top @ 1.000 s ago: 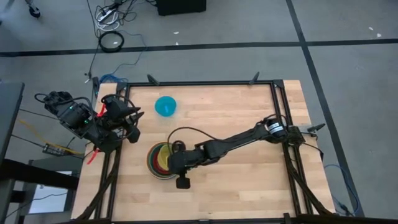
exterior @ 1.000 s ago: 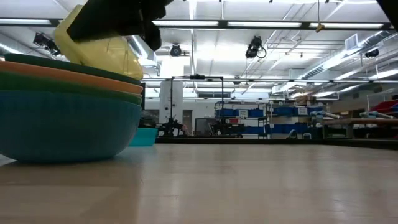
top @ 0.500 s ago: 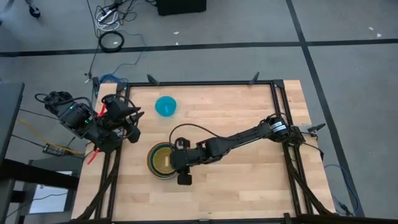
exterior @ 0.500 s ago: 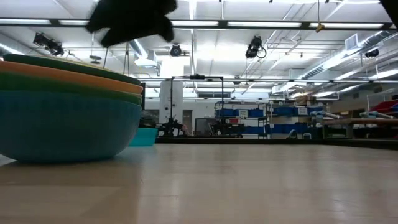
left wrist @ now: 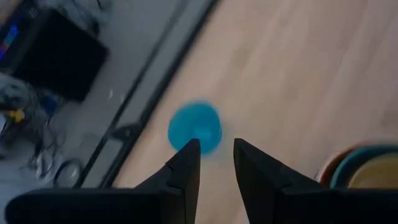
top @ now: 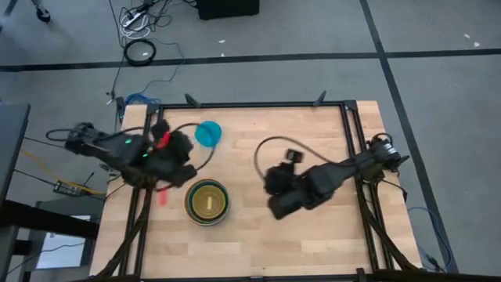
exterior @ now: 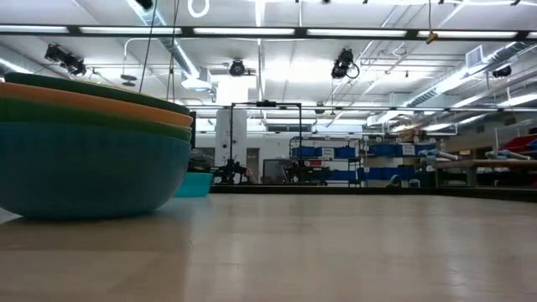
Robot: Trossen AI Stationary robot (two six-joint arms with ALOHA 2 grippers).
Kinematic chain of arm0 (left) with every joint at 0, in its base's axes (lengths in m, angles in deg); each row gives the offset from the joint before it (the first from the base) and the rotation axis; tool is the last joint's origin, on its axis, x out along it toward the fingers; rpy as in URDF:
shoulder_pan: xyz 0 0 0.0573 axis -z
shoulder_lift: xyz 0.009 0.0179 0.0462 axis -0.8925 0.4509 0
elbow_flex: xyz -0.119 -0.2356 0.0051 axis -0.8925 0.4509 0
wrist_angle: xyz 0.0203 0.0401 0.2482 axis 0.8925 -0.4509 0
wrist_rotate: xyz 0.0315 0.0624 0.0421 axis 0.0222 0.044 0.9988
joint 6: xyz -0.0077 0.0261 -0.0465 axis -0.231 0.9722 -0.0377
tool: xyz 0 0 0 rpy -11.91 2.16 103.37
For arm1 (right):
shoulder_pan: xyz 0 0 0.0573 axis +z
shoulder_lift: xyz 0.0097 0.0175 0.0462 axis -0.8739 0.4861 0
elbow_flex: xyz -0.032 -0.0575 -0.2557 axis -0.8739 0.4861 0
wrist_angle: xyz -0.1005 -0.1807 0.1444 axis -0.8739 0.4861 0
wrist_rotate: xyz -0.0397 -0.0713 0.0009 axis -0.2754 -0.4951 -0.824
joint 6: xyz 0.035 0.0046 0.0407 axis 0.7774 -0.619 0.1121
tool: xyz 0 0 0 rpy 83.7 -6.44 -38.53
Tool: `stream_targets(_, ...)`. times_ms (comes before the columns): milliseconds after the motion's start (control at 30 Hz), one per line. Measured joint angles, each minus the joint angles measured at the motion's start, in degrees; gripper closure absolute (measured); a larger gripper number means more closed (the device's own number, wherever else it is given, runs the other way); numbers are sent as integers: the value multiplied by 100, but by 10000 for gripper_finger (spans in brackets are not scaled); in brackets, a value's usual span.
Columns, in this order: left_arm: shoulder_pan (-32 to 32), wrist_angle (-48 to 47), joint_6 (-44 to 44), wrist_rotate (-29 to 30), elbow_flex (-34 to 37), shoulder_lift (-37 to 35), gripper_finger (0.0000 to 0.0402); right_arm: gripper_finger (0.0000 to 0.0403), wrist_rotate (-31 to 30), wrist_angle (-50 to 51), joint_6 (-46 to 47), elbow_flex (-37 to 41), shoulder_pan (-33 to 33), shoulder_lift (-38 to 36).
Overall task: Nest bowls inside each other
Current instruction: Stack the light blue bowl on top of the yellow bowl
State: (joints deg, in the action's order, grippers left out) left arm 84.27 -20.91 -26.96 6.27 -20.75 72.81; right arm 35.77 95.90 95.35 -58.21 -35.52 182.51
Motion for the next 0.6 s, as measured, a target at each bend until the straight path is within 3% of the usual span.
stream_targets(133,-1010,182,1345,-941,0,421,296,280,-127,881,1216,5,386,-345)
stream_targets(233,-1797,709,2583,-1591,0,639,296,280,-338,689,1486,273,693,-581)
stream_targets(400,-3233,1587,4170,-3893,0,888,296,280,-533,819,2300,782,941,-751)
stream_targets(600,-4479,1292,5145,-4729,0,1203,296,281,-416,814,3025,1693,1024,-823)
